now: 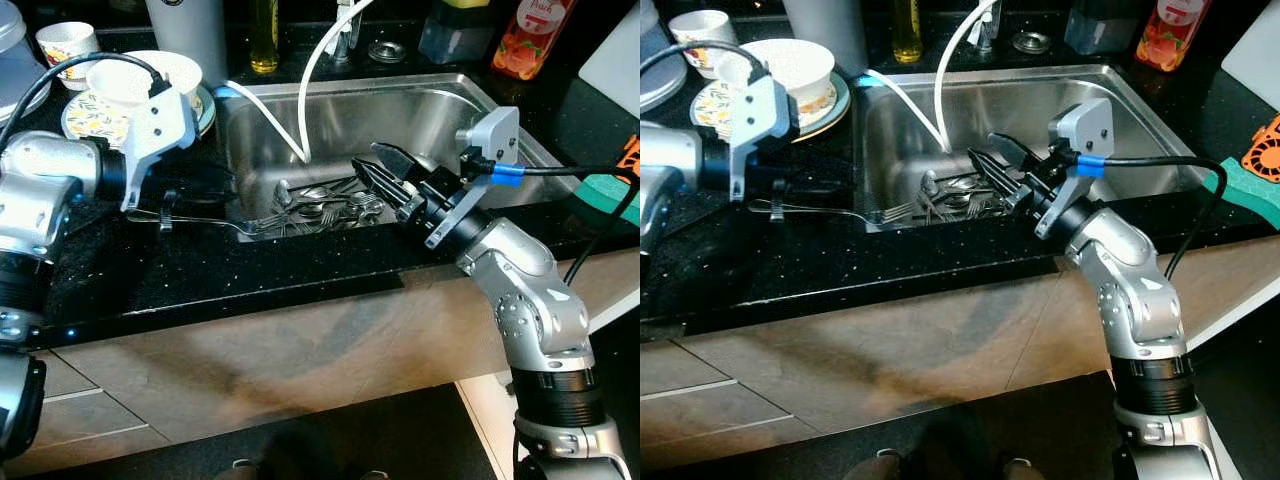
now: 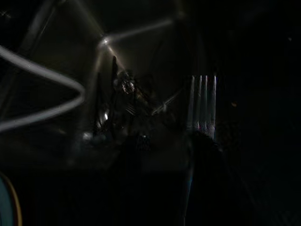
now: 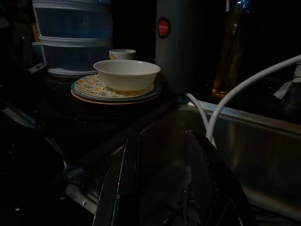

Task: Kitchen organization

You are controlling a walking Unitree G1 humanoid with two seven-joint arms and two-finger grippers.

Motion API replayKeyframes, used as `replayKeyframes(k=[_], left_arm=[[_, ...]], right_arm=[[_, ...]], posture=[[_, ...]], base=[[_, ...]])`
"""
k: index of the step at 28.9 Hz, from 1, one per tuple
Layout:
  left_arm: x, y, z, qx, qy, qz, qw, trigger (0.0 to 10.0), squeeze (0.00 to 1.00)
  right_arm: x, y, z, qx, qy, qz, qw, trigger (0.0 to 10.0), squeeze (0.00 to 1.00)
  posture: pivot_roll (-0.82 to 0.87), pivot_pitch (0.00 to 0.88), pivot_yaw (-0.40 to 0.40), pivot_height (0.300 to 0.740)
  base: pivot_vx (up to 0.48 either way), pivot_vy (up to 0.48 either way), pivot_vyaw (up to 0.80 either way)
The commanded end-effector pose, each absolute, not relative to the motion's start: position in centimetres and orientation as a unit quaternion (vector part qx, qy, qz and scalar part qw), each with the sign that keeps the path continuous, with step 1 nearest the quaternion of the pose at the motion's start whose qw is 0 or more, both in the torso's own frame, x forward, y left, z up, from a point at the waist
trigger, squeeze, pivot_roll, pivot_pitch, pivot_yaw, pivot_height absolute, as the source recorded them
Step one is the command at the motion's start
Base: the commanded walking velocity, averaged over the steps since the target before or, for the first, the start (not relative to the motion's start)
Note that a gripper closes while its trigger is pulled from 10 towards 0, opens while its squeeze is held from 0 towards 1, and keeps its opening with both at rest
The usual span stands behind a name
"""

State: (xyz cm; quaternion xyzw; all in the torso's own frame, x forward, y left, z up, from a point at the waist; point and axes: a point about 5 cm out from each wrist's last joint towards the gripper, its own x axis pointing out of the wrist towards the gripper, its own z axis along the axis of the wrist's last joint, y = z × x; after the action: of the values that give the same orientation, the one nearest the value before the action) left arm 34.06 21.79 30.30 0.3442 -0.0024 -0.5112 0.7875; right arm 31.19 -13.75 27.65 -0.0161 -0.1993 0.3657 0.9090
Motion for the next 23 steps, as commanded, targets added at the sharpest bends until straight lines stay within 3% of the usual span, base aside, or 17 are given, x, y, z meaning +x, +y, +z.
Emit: replayKeyframes(k=[1,6,7,8,14,19,21,22,23], left_arm=[[33.7,23.0,29.7,0.332,0.031,-0.514,0.791,10.0,1.00],[33.0,23.4,29.0,0.314,0.052,-0.536,0.782,10.0,1.00],[32.9,23.5,28.7,0.308,0.061,-0.542,0.779,10.0,0.95],[33.0,23.7,28.2,0.308,0.072,-0.542,0.778,10.0,0.00],[33.8,24.0,26.1,0.327,0.105,-0.518,0.783,10.0,0.00],[33.5,24.6,24.1,0.376,0.158,-0.511,0.757,10.0,0.00],[33.4,24.8,23.6,0.392,0.169,-0.506,0.750,4.3,0.00],[33.5,24.8,23.4,0.395,0.173,-0.498,0.752,0.0,0.00],[33.5,24.8,23.4,0.395,0.173,-0.498,0.752,0.0,0.00]], right_arm=[[31.1,-13.8,27.6,-0.015,-0.198,0.368,0.909,10.0,0.00],[31.0,-14.0,27.5,-0.015,-0.196,0.366,0.909,10.0,0.00],[31.1,-13.9,27.4,-0.015,-0.196,0.366,0.909,10.0,0.00],[31.1,-13.9,27.4,-0.015,-0.197,0.367,0.909,10.0,0.00],[31.2,-13.8,27.5,-0.015,-0.198,0.367,0.909,10.0,0.00],[31.1,-14.0,27.6,-0.016,-0.198,0.365,0.910,10.0,0.00],[31.1,-14.2,27.5,-0.016,-0.198,0.363,0.910,10.0,0.00],[31.1,-14.2,27.5,-0.016,-0.198,0.363,0.911,10.0,0.00],[31.1,-14.2,27.5,-0.016,-0.198,0.363,0.911,10.0,0.00]], posture=[[0.11,0.151,-0.008,0.740],[0.11,0.150,-0.007,0.740],[0.12,0.146,-0.007,0.740],[0.12,0.146,-0.007,0.740],[0.11,0.147,-0.006,0.740],[0.11,0.151,-0.004,0.740],[0.11,0.151,-0.004,0.740],[0.11,0.154,-0.001,0.740],[0.11,0.154,-0.001,0.740]], base=[[0.000,0.000,0.00],[0.000,0.000,0.00],[0.000,0.000,0.00],[0.000,0.000,0.00],[0.000,0.000,0.00],[0.000,0.000,0.00],[0.000,0.000,0.00],[0.000,0.000,0.00],[0.000,0.000,0.00]])
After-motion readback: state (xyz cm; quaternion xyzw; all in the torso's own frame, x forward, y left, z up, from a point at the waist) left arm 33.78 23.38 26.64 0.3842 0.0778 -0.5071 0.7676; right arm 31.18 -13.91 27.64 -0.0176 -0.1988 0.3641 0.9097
